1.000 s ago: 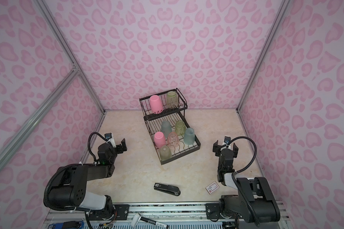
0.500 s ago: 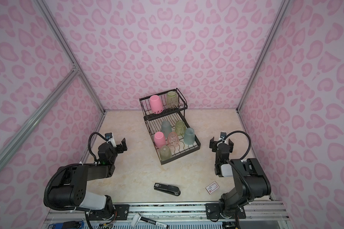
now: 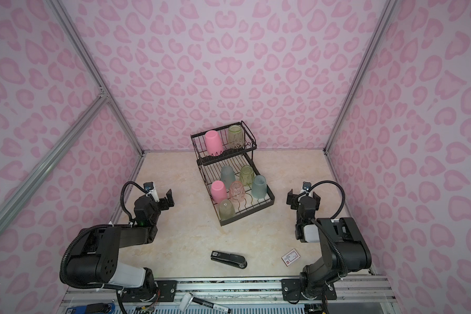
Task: Load cups into a dish rack
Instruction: Reset both arms
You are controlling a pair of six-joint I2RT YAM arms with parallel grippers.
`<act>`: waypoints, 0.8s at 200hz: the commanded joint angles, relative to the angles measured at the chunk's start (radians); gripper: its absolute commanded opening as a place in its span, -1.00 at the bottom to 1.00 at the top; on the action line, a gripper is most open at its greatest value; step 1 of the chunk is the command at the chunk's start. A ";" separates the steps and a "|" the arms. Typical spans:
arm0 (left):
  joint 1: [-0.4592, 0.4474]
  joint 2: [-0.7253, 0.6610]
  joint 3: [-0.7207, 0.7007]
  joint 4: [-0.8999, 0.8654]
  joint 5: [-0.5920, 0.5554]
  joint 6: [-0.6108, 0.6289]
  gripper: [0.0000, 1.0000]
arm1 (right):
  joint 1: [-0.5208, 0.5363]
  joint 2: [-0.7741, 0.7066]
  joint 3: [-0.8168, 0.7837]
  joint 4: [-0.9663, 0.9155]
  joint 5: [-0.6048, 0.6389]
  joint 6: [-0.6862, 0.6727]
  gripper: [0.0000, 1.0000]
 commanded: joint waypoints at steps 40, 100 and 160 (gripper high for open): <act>0.001 0.000 -0.003 0.041 -0.009 0.001 0.95 | 0.003 0.008 -0.006 0.040 0.004 0.001 0.99; 0.002 -0.002 -0.003 0.041 -0.010 0.002 0.95 | 0.002 0.008 -0.006 0.043 0.003 0.001 0.99; 0.002 -0.001 -0.003 0.041 -0.010 0.004 0.95 | 0.004 0.013 0.005 0.028 0.004 0.001 0.99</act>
